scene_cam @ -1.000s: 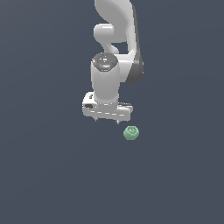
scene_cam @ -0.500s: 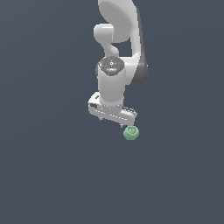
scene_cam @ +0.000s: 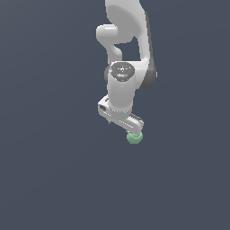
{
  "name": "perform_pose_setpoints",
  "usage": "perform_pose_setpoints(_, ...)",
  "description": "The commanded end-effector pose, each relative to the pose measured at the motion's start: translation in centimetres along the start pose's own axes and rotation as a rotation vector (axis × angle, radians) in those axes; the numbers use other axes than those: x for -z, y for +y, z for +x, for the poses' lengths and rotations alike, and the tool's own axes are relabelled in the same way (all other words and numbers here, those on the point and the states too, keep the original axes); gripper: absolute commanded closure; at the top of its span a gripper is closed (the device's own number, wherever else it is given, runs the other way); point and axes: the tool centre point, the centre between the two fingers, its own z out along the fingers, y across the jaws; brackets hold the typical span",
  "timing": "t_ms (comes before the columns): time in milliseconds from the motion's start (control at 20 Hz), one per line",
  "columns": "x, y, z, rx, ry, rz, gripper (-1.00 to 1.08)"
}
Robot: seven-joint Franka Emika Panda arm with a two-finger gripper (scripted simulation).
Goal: Pick up the object and move it to a goal position.
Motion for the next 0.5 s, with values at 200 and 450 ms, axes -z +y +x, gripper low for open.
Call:
perform_pose_setpoints(200, -0.7, -1.2, -0.7, -0.155, -0.001, 0.002, -0.92)
perform_pose_setpoints(450, -1.2, -2.1, -1.3, -0.272, -0.002, 0.002, -0.92)
